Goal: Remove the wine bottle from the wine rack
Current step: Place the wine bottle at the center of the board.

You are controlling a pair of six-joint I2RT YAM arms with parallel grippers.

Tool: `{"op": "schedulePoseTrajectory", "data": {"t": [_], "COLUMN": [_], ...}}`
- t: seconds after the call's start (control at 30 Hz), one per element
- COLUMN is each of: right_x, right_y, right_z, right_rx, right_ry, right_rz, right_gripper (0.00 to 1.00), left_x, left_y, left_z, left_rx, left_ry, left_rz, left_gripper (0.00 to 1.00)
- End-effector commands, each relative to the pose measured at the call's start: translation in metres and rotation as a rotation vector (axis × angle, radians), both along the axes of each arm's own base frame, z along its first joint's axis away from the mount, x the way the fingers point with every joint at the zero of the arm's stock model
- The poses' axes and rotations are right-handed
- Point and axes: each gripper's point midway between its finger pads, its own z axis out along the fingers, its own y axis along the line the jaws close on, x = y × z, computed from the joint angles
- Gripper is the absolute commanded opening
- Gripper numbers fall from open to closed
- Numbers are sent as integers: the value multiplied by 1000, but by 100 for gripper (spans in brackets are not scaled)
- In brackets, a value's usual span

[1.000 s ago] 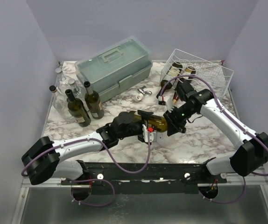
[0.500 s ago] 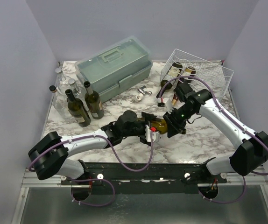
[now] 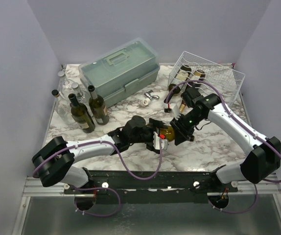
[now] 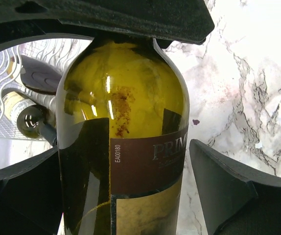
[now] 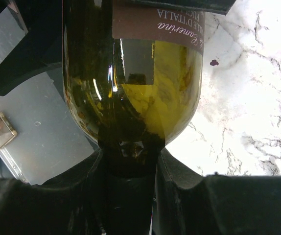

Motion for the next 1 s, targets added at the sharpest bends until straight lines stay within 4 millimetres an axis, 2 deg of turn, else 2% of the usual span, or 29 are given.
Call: {"op": "schedulePoseTrajectory", "data": {"t": [0.0, 0.1, 0.2, 0.33, 0.4, 0.43, 0.47, 0.6, 0.77, 0.97], "right_x": [1, 1, 2, 2, 2, 2, 3, 4, 3, 3], "right_y": [17, 17, 17, 17, 17, 17, 17, 19, 19, 18], "right_z": [13, 12, 11, 7, 6, 5, 5, 1, -5, -14], "right_rx": [95, 93, 90, 84, 82, 80, 80, 76, 69, 51], "right_ry": [-14, -12, -8, -3, -1, 0, 1, 14, 37, 54], "right_rz": [47, 47, 46, 44, 43, 41, 38, 28, 31, 20], "right_gripper": [0, 0, 0, 0, 0, 0, 0, 2, 18, 29], "left_x": [8, 10, 14, 17, 17, 17, 17, 14, 12, 8], "left_y": [-2, -2, -2, 1, 2, 3, 3, 3, 2, 3], "left_z": [4, 7, 7, 5, 5, 5, 6, 11, 13, 2], "left_rx": [15, 12, 15, 19, 19, 19, 15, -6, -25, -21], "left_ry": [-39, -44, -36, -28, -25, -25, -22, 3, 39, 82], "left_rz": [1, 10, 38, 69, 77, 85, 88, 94, 103, 106], "left_gripper": [97, 92, 79, 28, 9, 3, 0, 0, 0, 0]}}
